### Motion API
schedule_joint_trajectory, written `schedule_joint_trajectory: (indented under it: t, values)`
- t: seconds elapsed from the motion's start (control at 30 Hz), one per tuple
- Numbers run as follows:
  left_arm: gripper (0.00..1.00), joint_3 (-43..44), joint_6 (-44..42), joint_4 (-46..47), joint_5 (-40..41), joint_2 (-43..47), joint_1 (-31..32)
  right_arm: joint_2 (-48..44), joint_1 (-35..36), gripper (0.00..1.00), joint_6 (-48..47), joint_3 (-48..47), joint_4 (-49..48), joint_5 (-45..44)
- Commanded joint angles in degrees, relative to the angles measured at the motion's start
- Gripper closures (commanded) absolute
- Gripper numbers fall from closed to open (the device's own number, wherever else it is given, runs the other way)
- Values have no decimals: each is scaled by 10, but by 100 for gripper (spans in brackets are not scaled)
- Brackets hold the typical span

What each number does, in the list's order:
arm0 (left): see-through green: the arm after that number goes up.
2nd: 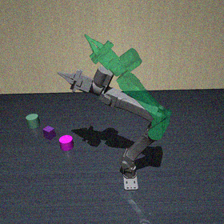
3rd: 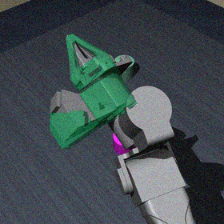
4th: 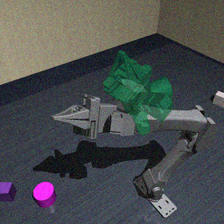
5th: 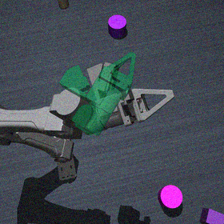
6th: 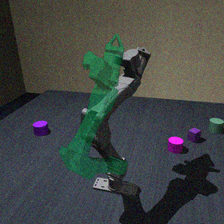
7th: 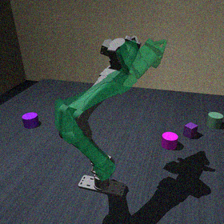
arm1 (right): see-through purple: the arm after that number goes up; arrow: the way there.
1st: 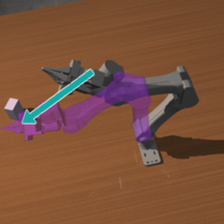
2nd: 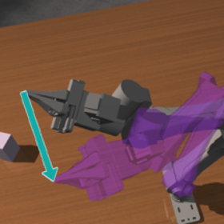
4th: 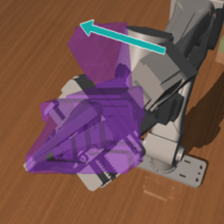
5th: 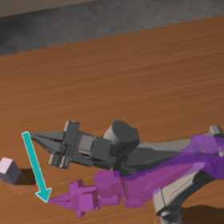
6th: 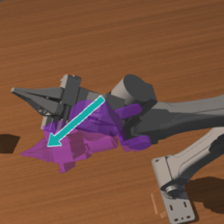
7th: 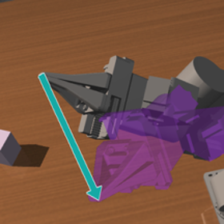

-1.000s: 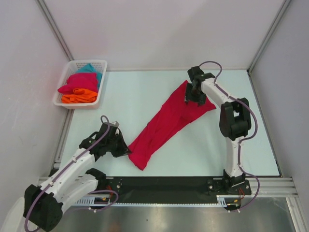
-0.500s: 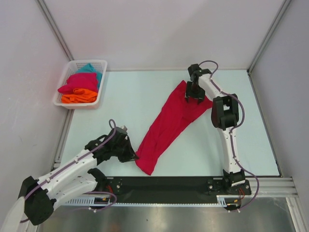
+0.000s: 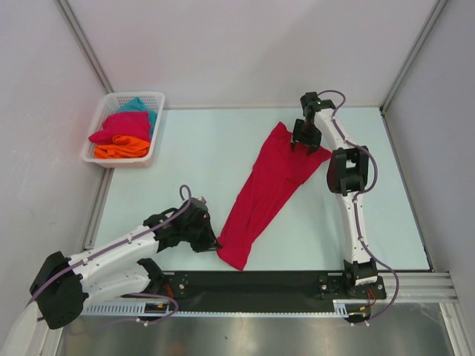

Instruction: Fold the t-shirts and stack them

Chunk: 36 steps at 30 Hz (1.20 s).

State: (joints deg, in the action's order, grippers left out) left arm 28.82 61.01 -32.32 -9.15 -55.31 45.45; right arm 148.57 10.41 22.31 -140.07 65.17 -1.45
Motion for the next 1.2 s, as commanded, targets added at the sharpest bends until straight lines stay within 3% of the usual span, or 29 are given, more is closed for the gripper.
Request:
schedule_joint_trajectory:
  t: [0.0,0.33,0.5,0.8,1.0,1.17]
  values:
    - [100,4,24,26,-2,-14,24,38,-32,36,-15,-11,-65,-12]
    - [100,73,-8,25,16,-60,32,-142,17,36,-17,66,-80,-22]
    - [100,151,-39,23,29,-107,32,-295,76,34,-10,207,-90,-67]
    - [100,338,-97,27,32,-284,24,-556,143,33,34,482,-136,-108]
    - [100,466,-126,12,16,-433,0,-675,150,33,47,534,-102,-133]
    - [100,561,-135,-14,21,-491,-21,-730,150,32,49,547,-80,-138]
